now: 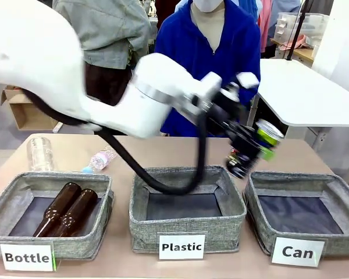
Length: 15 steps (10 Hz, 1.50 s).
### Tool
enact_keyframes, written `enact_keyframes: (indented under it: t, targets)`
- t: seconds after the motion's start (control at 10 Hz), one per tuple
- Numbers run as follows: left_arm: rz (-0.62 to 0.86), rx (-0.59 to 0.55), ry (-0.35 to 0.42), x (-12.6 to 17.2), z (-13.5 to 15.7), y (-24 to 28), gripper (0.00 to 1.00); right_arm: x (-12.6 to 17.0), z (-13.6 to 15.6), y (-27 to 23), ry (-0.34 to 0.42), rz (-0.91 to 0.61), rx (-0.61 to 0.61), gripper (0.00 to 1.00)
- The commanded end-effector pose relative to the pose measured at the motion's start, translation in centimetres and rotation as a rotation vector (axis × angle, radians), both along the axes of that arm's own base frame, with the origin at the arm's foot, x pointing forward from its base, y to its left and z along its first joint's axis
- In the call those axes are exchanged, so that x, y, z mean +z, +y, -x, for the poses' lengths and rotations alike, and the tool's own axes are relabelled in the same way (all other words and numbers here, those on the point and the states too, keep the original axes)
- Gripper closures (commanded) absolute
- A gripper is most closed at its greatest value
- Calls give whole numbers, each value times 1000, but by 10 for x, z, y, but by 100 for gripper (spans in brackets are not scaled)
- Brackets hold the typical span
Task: Sort the can waste into the basket.
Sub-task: Pick up the can waste from the table and place it in the right Fabric basket.
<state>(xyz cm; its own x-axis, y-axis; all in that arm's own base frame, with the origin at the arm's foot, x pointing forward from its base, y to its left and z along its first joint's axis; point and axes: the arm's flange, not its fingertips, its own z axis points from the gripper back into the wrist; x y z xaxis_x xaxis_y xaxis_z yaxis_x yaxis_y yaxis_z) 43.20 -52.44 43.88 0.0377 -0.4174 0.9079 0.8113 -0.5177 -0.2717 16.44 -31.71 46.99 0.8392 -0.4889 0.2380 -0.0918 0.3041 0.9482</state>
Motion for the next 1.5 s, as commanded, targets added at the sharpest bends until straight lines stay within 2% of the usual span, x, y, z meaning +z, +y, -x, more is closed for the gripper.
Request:
enact_keyframes:
  t: [0.0, 0.1, 0.2, 0.3, 0.4, 0.7, 0.8, 1.0, 1.1, 1.2, 1.3, 1.4]
  targets:
    - [8, 43, -11, -6, -12, -50, 100, -3, -11, 14, 7, 12, 43, 0]
    - [-2, 26, -41, -14, -10, -76, 100, -3, -11, 14, 7, 12, 43, 0]
    - [2, 41, -123, -21, -6, -100, 100, -3, -11, 14, 7, 12, 43, 0]
    - [-23, 47, -137, -28, 1, -112, 100, -3, -11, 14, 7, 12, 43, 0]
    - [-42, 44, -190, -36, 4, -115, 100, -3, -11, 14, 7, 12, 43, 0]
    - [-74, 42, -224, -42, 3, -114, 98, -3, -11, 14, 7, 12, 43, 0]
    - [-61, 23, -241, -41, 4, -112, 43, -3, -11, 14, 7, 12, 43, 0]
    - [-54, 21, -242, -39, 7, -108, 40, -3, -11, 14, 7, 12, 43, 0]
    - [-52, 19, -228, -38, 5, -107, 0, -3, -11, 14, 7, 12, 43, 0]
    - [-52, 19, -233, -36, 6, -105, 32, -3, -11, 14, 7, 12, 43, 0]
    - [-43, 23, -247, -33, 6, -102, 0, -3, -11, 14, 7, 12, 43, 0]
    - [-29, 26, -236, -29, 5, -99, 0, -3, -11, 14, 7, 12, 43, 0]
